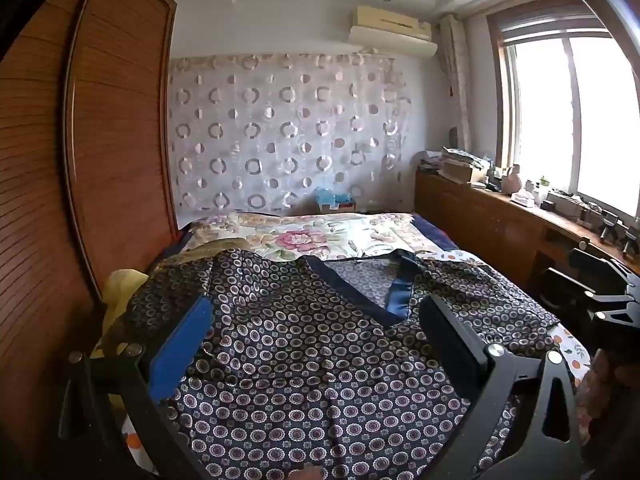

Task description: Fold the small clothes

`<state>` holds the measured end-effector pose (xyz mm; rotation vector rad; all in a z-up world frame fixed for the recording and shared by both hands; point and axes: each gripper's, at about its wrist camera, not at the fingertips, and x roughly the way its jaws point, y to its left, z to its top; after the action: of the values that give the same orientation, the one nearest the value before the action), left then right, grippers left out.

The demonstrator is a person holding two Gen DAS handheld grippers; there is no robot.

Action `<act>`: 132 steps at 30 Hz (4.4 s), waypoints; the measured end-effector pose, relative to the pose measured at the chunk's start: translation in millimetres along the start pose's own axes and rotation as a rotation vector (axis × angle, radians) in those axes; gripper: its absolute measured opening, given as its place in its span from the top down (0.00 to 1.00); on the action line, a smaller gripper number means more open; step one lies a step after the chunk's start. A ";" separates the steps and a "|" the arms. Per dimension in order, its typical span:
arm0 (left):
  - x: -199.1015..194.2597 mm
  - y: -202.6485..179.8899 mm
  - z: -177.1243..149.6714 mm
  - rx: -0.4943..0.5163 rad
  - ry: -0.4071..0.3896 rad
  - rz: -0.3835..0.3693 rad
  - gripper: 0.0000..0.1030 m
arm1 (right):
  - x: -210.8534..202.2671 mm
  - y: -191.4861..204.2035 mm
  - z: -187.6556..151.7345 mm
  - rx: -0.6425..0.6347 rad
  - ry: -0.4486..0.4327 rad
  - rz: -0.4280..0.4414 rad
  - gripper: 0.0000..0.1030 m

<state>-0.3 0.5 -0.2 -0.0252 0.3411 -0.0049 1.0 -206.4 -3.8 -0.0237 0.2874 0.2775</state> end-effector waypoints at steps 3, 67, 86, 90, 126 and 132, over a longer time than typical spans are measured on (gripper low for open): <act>-1.2 0.5 -0.6 0.003 0.000 -0.008 0.00 | -1.1 -1.8 -1.6 0.001 0.001 -0.003 0.00; 1.4 2.1 -2.4 0.001 0.013 0.025 0.00 | -0.5 2.4 4.1 0.002 0.001 -0.002 0.00; -3.9 3.7 5.5 0.003 0.013 0.029 0.00 | 0.3 3.4 3.6 0.000 -0.002 -0.001 0.00; -4.1 3.1 5.6 0.004 0.015 0.028 0.00 | 1.4 3.7 3.3 0.001 -0.002 0.001 0.00; 53.9 102.0 -41.7 -0.005 0.208 0.138 0.00 | 74.8 15.2 4.6 -0.092 0.176 0.181 0.00; 72.9 148.0 -46.4 -0.026 0.254 0.141 0.00 | 95.1 16.8 17.0 -0.142 0.202 0.236 0.00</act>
<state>53.0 146.6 -72.1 -0.0267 0.5958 0.1368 88.7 -163.8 -14.1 -0.1594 0.4719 0.5309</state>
